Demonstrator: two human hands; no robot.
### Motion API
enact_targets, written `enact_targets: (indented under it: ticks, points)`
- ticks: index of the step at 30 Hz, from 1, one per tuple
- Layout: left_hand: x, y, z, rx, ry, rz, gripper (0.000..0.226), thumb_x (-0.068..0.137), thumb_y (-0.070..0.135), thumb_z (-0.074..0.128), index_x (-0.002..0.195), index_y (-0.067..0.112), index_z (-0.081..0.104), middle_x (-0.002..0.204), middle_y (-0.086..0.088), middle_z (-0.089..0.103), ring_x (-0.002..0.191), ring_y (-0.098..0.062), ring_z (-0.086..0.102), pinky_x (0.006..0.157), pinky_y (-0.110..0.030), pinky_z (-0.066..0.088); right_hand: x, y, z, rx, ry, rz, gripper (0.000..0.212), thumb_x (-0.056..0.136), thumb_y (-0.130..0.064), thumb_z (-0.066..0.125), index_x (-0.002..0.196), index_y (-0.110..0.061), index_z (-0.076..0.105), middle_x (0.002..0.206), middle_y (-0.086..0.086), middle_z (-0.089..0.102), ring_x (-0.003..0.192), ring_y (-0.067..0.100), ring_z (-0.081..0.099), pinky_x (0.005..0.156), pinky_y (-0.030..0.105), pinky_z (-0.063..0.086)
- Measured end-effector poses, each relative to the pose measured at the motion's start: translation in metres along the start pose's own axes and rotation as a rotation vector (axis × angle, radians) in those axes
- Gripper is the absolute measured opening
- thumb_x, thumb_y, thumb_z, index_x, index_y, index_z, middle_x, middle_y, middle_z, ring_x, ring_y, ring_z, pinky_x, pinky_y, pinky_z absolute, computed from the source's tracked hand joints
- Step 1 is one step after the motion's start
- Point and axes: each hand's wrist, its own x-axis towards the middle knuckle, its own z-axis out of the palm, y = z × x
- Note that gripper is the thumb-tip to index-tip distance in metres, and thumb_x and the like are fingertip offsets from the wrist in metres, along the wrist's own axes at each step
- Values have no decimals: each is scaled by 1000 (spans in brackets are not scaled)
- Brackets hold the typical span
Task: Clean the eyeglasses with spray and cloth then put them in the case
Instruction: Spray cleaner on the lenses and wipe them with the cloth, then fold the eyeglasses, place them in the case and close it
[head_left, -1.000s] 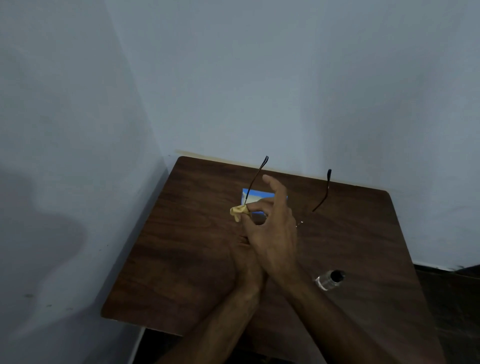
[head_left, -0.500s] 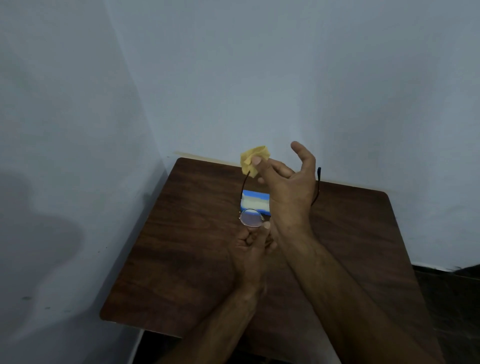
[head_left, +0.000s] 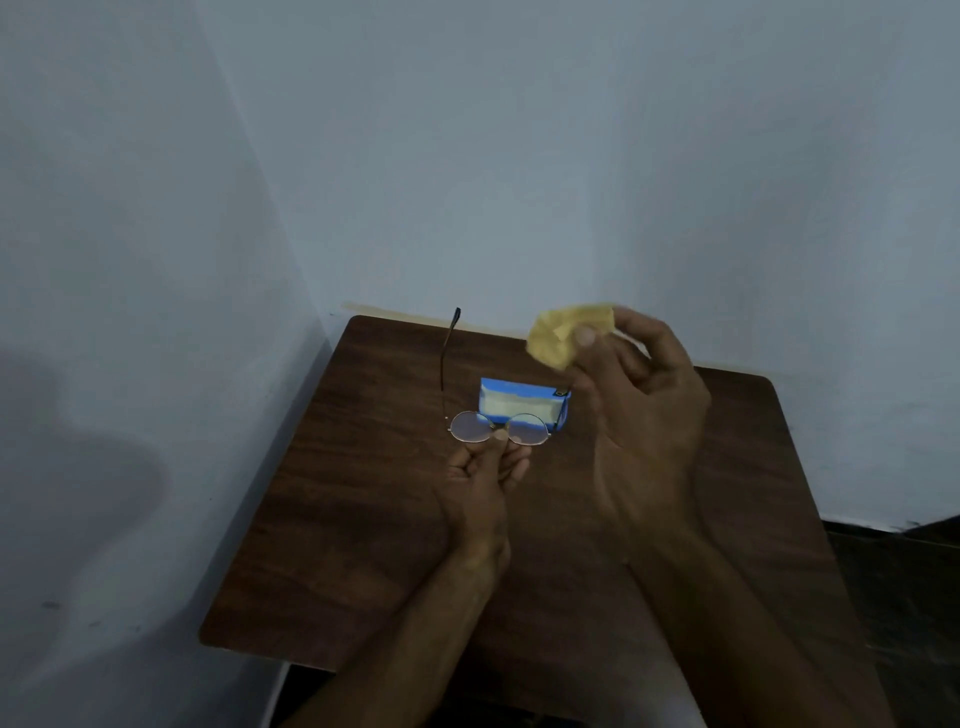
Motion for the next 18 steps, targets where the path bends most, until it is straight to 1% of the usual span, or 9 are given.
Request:
enact_targets:
  ticks: [3, 6, 7, 10, 12, 13, 15, 16, 18]
  points:
    - [7, 8, -1, -10, 21, 15, 8, 99, 7, 71, 100, 1, 76, 84, -10, 79, 76, -15, 78, 67, -23, 63, -16, 22, -45, -145, 42, -14, 23, 82, -17, 80, 104, -18, 73, 102, 7, 80, 98, 24, 78, 83, 34, 64]
    - [6, 10, -3, -1, 10, -3, 7, 99, 8, 71, 100, 4, 77, 86, -11, 80, 77, -15, 78, 69, -24, 64, -30, 76, -100, -348, 79, 81, 20, 86, -10, 79, 104, -19, 74, 99, 5, 80, 97, 26, 77, 83, 34, 64]
    - [7, 10, -4, 1, 5, -7, 7, 99, 8, 70, 101, 4, 76, 86, -10, 79, 77, -14, 78, 70, -24, 65, -35, 98, -117, -395, 68, 140, 18, 88, -7, 78, 103, -17, 75, 99, 6, 80, 97, 27, 77, 85, 38, 64]
    - [5, 10, -5, 8, -12, -32, 10, 99, 10, 70, 104, 3, 75, 86, -8, 79, 79, -14, 78, 72, -23, 65, -47, 165, -163, -519, 14, 299, 10, 92, -4, 75, 98, -11, 77, 94, 9, 80, 92, 31, 77, 90, 59, 60]
    - [3, 8, -5, 25, -25, -50, 10, 100, 11, 70, 104, 3, 75, 86, -8, 79, 78, -13, 78, 72, -23, 65, -51, 198, -182, -565, 20, 384, 12, 91, 3, 73, 97, -8, 76, 90, 9, 80, 87, 33, 77, 88, 61, 60]
    - [2, 7, -6, 30, -36, -53, 11, 100, 11, 70, 105, 3, 75, 85, -7, 79, 78, -13, 78, 72, -23, 65, -52, 212, -189, -579, 30, 417, 15, 90, 7, 71, 96, -7, 74, 86, 7, 80, 85, 32, 77, 86, 56, 62]
    - [-1, 5, -5, 33, -50, -62, 13, 100, 11, 70, 108, 2, 74, 82, -5, 80, 76, -12, 78, 70, -23, 65, -56, 225, -197, -608, 52, 450, 19, 89, 9, 71, 92, -9, 67, 77, -3, 79, 80, 29, 75, 75, 39, 62]
    - [-3, 5, -5, 40, -55, -60, 12, 100, 11, 70, 107, 2, 74, 82, -5, 80, 76, -12, 78, 69, -23, 64, -59, 227, -200, -643, 55, 451, 20, 89, 6, 73, 89, -12, 64, 73, -6, 77, 78, 25, 74, 70, 33, 59]
    - [-6, 5, -6, 50, -61, -62, 9, 100, 10, 69, 103, 4, 74, 83, -6, 80, 76, -12, 78, 67, -22, 64, -64, 230, -204, -730, 28, 429, 20, 92, -4, 75, 83, -17, 62, 66, -5, 73, 70, 10, 71, 66, 26, 53]
